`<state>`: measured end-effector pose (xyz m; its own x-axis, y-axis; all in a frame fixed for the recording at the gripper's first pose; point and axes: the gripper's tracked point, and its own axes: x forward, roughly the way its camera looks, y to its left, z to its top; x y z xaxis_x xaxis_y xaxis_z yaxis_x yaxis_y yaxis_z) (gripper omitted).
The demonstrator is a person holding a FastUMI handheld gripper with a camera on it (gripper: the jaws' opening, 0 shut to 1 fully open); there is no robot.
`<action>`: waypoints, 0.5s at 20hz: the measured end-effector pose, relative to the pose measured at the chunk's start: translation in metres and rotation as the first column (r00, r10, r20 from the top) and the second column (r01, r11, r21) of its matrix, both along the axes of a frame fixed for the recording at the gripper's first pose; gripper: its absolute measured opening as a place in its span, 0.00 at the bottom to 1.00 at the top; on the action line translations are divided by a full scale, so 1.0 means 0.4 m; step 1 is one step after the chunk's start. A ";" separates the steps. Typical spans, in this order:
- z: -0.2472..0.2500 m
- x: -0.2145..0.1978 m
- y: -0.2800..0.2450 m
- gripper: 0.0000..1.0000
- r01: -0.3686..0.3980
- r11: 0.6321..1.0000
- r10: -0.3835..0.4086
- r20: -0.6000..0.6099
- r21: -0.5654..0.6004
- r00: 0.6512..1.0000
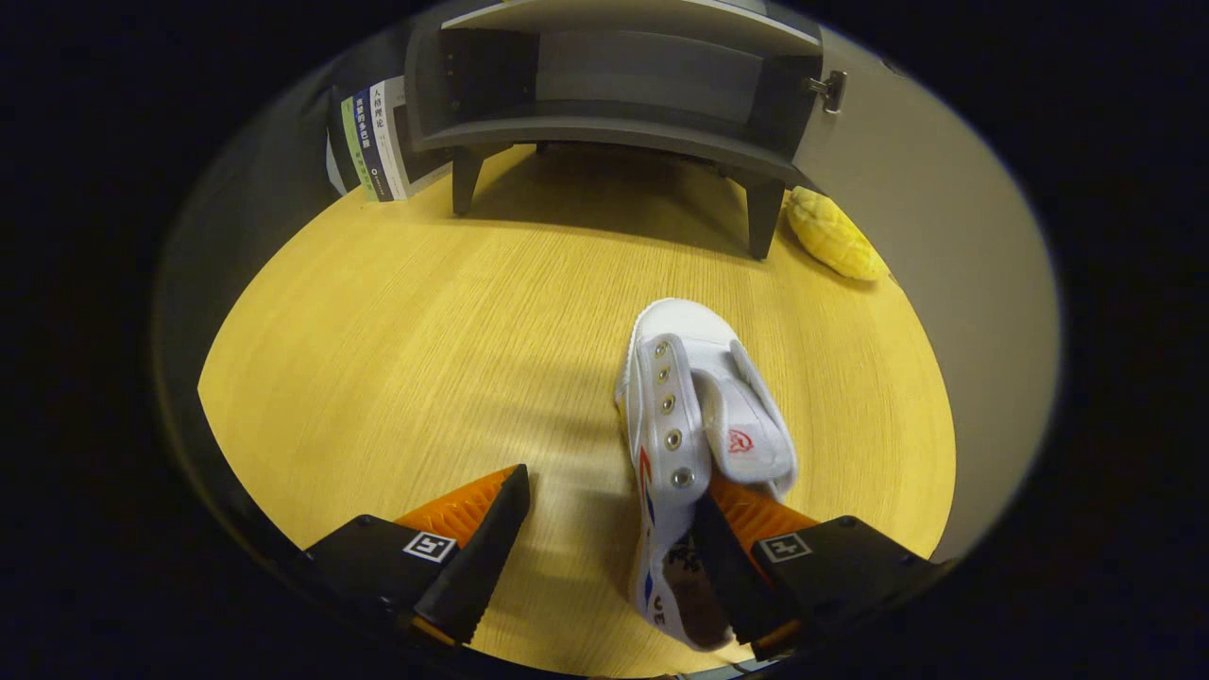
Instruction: Open the shoe cabinet door, grab the shoes and put them into the shoe cabinet, then close the shoe cabinet door.
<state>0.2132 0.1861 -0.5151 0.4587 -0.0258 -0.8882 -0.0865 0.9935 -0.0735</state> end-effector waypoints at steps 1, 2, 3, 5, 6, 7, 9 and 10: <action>0.001 0.022 0.003 0.99 0.008 1.000 -0.008 0.014 -0.001 1.000; -0.005 0.044 -0.002 0.98 0.014 1.000 -0.013 0.027 -0.012 1.000; -0.010 0.060 -0.007 0.95 0.019 0.999 -0.018 0.027 -0.032 0.999; -0.018 0.068 -0.023 0.89 -0.007 0.995 0.010 0.030 -0.099 1.000; -0.023 0.076 -0.039 0.75 -0.033 0.987 0.038 0.029 -0.159 0.999; -0.017 0.077 -0.054 0.61 -0.060 0.977 0.067 0.032 -0.207 0.997; -0.029 0.084 -0.058 0.33 -0.091 0.971 0.099 0.026 -0.223 0.995; -0.014 0.079 -0.054 0.28 -0.103 0.971 0.110 0.023 -0.216 0.994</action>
<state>0.2449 0.1646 -0.5209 0.4998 -0.1632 -0.8506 -0.1846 0.9395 -0.2887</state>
